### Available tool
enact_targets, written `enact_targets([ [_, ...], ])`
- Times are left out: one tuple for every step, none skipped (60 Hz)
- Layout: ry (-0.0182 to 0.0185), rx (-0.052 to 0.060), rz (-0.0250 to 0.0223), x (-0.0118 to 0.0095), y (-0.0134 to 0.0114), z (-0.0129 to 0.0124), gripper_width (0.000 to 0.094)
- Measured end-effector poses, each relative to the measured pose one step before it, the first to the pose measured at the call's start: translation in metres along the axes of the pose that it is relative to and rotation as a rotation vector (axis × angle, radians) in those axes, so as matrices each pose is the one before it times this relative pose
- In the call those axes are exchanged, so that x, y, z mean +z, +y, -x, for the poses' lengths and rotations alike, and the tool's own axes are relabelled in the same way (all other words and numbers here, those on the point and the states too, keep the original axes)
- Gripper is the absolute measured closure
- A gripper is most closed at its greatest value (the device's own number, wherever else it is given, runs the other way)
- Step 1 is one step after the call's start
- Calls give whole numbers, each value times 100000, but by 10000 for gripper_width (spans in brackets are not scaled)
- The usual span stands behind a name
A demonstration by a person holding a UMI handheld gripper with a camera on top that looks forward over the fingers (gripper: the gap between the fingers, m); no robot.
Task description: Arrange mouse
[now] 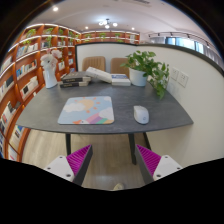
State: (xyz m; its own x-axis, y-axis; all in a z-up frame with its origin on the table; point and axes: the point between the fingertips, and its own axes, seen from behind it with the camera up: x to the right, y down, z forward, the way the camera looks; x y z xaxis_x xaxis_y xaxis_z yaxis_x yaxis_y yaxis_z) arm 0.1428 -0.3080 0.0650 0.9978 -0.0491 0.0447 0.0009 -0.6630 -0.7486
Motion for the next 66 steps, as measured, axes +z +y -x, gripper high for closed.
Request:
enact_targets([
  [938, 618, 888, 275, 379, -742, 77],
  [967, 657, 871, 274, 334, -743, 77],
  [1024, 661, 726, 322, 276, -762, 75],
  [1002, 623, 479, 354, 171, -753, 77],
  [892, 498, 402, 364, 117, -714, 78],
  [751, 371, 417, 391, 103, -645, 81],
  [690, 259, 501, 423, 68, -614, 86],
  [720, 226, 540, 442, 16, -526, 84],
  [800, 226, 466, 453, -9, -606, 84],
  [697, 262, 253, 533, -124, -514, 85],
  [439, 190, 103, 536, -194, -465, 85],
  [185, 66, 33, 521, -225, -372, 87],
  [28, -28, -19, 546, -255, -340, 87],
  [90, -98, -60, 535, -311, -347, 88],
  [180, -27, -33, 581, -334, -328, 87],
  [276, 43, -15, 554, -357, -358, 86],
  [171, 79, -87, 593, -385, -285, 85],
  [-55, 95, -153, 635, -420, -214, 86],
  [-246, 84, -168, 624, -425, -151, 85],
  [-378, 129, -214, 625, -477, -130, 85],
  [-319, 167, -179, 621, -472, -127, 87],
  [-214, 215, -123, 582, -434, -140, 86],
  [-240, 259, -136, 562, -458, -123, 85],
  [-256, 215, -142, 548, -442, -123, 87],
  [-292, 174, -177, 558, -480, -94, 86],
  [-319, 109, -217, 556, -495, -59, 87],
  [-385, 75, -270, 577, -446, -59, 86],
  [-404, -1, -44, 492, -508, -78, 87],
  [-379, 68, 28, 496, -392, -44, 88],
  [-305, 106, 113, 499, -346, -20, 87],
  [-299, 117, 136, 484, -356, -46, 88],
  [-333, 99, 213, 470, -291, -29, 91],
  [-362, 124, 277, 481, -278, 3, 92],
  [-248, 145, 268, 478, -254, 12, 98],
  [-388, 56, 170, 573, -529, -660, 104],
  [254, 396, 73, 424, 74, 520, 109],
  [57, 178, 30, 397, -184, 8, 118],
  [-4, 121, -66, 363, -217, -50, 132],
  [-129, 47, -119, 339, -217, -13, 151],
  [-194, 48, -188, 350, -202, 1, 176],
  [-354, 11, -193, 328, -186, 40, 203],
  [-421, 112, -118, 314, -143, 68, 233],
  [-537, 151, 261, 188, -27, -9, 255],
  [-274, 158, 449, 294, -41, 36, 278],
  [-334, 141, 757, 273, 116, 63, 301],
  [-320, 158, 1078, 200, 224, 72, 323],
  [112, 264, -1467, 69, -414, -21, 341],
  [507, 159, -901, 124, -249, -77, 370],
  [566, -232, 250, 117, 87, -104, 399],
  [63, -457, 202, 44, 66, 7, 398],
  [-119, -318, -559, 5, -64, -36, 406],
  [270, -334, -22, 4, -34, 16, 413],
  [222, -209, -28, -34, 24, 17, 416],
  [192, -117, -427, -13, -72, 10, 434],
  [208, -428, 111, -14, 94, 8, 449],
  [200, -565, -268, -7, -20, 4, 454],
  [47, -650, 3, 12, 7, 29, 469],
  [187, -325, 158, 11, 4, 17, 487],
  [271, 18, 656, 4, 93, 10, 505],
  [148, 416, 773, 36, 121, -31, 522],
  [256, 397, 1030, -23, 113, 1, 527],
  [136, 468, 989, -13, 56, -5, 544],
  [95, 590, 864, 17, -4, -12, 554],
  [77, 350, 887, 8, 26, 6, 563],
  [162, 127, 543, 31, -43, 7, 564],
  [238, -203, 759, 1, 17, 9, 577],
])
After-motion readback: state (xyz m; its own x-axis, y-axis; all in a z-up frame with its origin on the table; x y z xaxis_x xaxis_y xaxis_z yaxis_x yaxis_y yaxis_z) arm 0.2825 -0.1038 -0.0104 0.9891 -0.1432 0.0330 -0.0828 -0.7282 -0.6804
